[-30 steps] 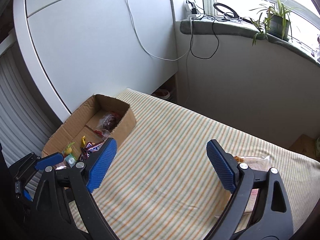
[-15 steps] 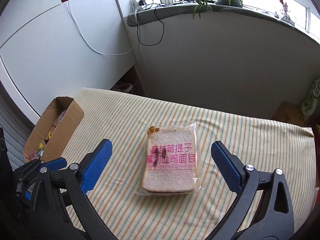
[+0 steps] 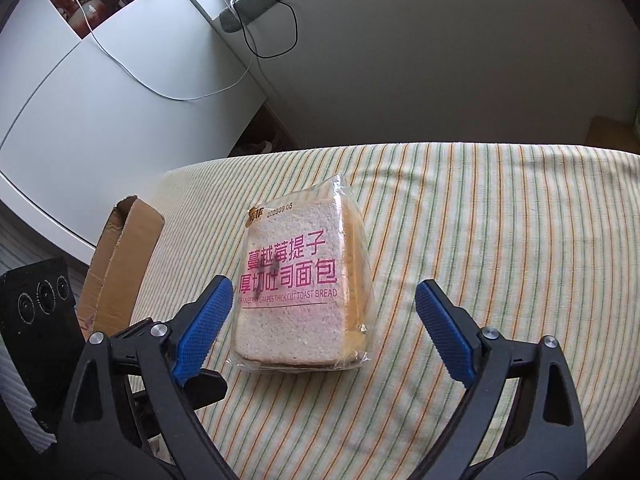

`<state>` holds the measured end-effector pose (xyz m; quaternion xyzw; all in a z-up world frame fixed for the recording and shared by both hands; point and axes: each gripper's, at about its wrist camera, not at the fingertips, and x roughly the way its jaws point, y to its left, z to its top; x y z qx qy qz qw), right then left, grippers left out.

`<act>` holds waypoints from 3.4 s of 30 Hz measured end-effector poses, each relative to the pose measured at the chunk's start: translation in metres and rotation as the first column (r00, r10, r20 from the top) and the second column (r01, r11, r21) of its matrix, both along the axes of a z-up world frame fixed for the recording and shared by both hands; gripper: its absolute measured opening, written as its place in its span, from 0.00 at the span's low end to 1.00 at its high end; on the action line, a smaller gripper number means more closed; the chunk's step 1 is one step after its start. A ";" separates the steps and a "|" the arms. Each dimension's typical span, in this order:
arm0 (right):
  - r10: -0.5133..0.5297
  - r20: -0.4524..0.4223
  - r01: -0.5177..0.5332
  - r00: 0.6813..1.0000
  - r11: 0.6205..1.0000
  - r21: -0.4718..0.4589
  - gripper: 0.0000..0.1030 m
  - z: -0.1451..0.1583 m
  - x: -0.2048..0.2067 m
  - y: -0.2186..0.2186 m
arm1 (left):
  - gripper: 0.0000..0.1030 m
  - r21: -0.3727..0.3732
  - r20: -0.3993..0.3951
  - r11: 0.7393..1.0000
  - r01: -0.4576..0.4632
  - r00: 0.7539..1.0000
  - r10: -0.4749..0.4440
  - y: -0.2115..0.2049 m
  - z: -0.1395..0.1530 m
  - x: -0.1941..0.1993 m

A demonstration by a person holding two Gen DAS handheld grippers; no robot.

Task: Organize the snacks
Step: 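Move both open tools to the bagged bread loaf on the table, then close the right tool on the bagged bread loaf, then lift the bread loaf with the right tool and carry it over the box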

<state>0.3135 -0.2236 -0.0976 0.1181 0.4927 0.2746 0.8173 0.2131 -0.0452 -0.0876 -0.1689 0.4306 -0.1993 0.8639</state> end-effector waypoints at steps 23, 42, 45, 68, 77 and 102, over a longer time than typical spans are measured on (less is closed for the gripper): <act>0.032 -0.056 -0.030 0.998 0.999 0.033 0.59 -0.013 -0.010 0.022 | 0.56 0.043 -0.013 0.998 0.041 0.999 -0.040 -0.018 -0.010 0.028; 0.114 0.053 -0.116 0.992 0.993 0.028 0.59 0.048 -0.075 0.077 | 0.56 0.077 0.134 0.997 -0.027 0.991 0.017 0.023 0.038 -0.043; 0.139 0.069 -0.140 0.988 0.990 0.018 0.59 0.058 -0.084 0.092 | 0.56 0.072 0.158 0.996 -0.046 0.987 0.034 0.034 0.046 -0.055; 0.347 0.117 -0.348 0.931 0.938 -0.017 0.59 0.091 -0.120 0.238 | 0.56 0.062 0.246 0.965 -0.256 0.941 0.233 0.161 0.073 -0.120; 0.403 0.117 -0.401 0.908 0.915 -0.037 0.59 0.083 -0.123 0.301 | 0.56 0.095 0.247 0.945 -0.312 0.927 0.281 0.207 0.073 -0.126; 0.418 0.048 -0.418 0.907 0.909 -0.010 0.59 0.059 -0.071 0.372 | 0.52 0.271 0.208 0.878 -0.394 0.915 0.346 0.265 0.065 -0.077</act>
